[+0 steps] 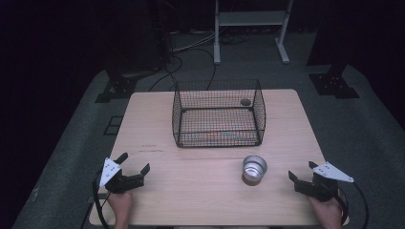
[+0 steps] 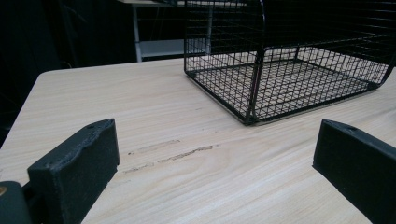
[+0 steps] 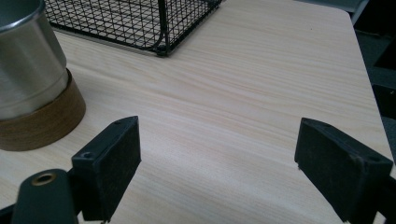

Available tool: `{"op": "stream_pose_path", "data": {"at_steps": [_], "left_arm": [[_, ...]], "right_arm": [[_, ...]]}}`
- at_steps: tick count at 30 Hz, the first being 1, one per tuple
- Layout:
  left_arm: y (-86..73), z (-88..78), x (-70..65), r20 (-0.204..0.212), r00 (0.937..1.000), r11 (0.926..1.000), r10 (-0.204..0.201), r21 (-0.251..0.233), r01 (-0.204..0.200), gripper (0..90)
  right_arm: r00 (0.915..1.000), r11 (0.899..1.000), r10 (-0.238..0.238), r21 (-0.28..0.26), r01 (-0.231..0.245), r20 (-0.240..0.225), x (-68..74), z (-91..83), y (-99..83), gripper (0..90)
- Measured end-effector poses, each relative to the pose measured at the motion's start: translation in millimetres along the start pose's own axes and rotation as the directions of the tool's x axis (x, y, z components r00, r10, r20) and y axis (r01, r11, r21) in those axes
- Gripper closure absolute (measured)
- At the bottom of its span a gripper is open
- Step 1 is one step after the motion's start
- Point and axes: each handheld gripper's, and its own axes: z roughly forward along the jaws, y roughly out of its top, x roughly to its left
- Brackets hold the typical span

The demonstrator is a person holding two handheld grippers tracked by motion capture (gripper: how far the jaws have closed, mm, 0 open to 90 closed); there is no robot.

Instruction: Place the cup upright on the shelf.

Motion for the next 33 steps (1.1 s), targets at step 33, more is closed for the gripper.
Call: {"op": "stream_pose_path", "data": {"at_steps": [33], "left_arm": [[0.1,-0.5,0.0,0.010,0.9999,0.9999,0.003,-0.010,-0.003,0.0]], "right_arm": [[0.9976,0.999,-0.047,-0.001,0.047,-0.050,23.1,-2.8,6.0,12.7]]}}
